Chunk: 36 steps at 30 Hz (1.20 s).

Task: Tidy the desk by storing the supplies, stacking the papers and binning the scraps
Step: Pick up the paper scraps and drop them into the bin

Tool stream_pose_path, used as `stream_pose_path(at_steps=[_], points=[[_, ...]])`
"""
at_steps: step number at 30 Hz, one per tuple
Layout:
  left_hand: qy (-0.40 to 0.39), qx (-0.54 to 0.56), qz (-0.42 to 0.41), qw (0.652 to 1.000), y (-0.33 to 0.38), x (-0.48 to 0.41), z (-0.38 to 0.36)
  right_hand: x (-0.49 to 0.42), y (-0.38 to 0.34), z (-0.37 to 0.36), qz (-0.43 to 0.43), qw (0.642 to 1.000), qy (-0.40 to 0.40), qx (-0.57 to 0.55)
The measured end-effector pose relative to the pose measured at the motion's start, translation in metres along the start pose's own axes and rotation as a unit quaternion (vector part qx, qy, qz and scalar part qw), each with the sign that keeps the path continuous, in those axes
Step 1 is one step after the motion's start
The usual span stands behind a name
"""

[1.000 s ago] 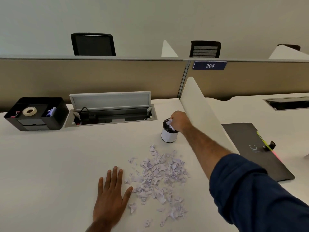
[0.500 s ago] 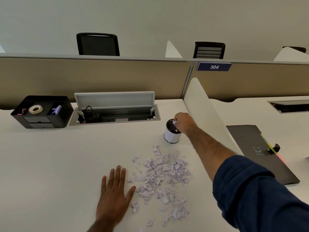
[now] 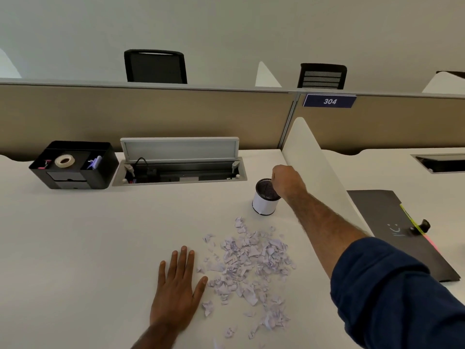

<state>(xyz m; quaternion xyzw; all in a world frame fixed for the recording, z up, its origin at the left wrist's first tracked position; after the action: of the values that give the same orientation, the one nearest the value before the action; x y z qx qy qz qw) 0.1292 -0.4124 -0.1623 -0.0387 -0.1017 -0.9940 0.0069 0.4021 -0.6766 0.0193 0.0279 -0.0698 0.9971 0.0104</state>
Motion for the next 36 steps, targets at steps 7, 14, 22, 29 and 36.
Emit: stream_pose_path(at_steps=[7, 14, 22, 29, 36], points=[[-0.041, 0.024, 0.003, 0.999, 0.008, 0.002, 0.017, 0.088, -0.037, -0.033, 0.142, 0.979, 0.087, -0.121], [-0.028, 0.026, 0.018, 0.999, -0.025, 0.012, 0.026, 0.236, -0.069, -0.148, 0.389, 0.921, 0.012, 0.017], [-0.021, 0.018, 0.026, 0.999, -0.031, 0.014, 0.025, 0.245, -0.046, -0.173, 0.363, 0.925, -0.011, 0.115], [-0.019, 0.009, 0.027, 0.999, -0.031, 0.013, 0.022, 0.219, -0.068, -0.159, 0.305, 0.948, -0.014, 0.094], [-0.014, 0.003, 0.023, 1.0, -0.032, 0.012, 0.021, 0.199, -0.112, -0.179, 0.316, 0.942, -0.039, 0.102]])
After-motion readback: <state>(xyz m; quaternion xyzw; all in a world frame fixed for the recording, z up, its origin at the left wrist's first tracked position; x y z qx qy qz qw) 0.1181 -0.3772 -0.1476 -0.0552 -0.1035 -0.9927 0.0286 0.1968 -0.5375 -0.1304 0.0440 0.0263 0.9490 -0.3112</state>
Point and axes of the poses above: each hand's wrist, its own x-axis away from the middle knuckle, its own z-axis out of the back of the hand, y = z × x, the point moved 1 cm from there along -x, towards the middle knuckle, and after that the axes turned 2 degrees about -z, right-handed, at the moved point
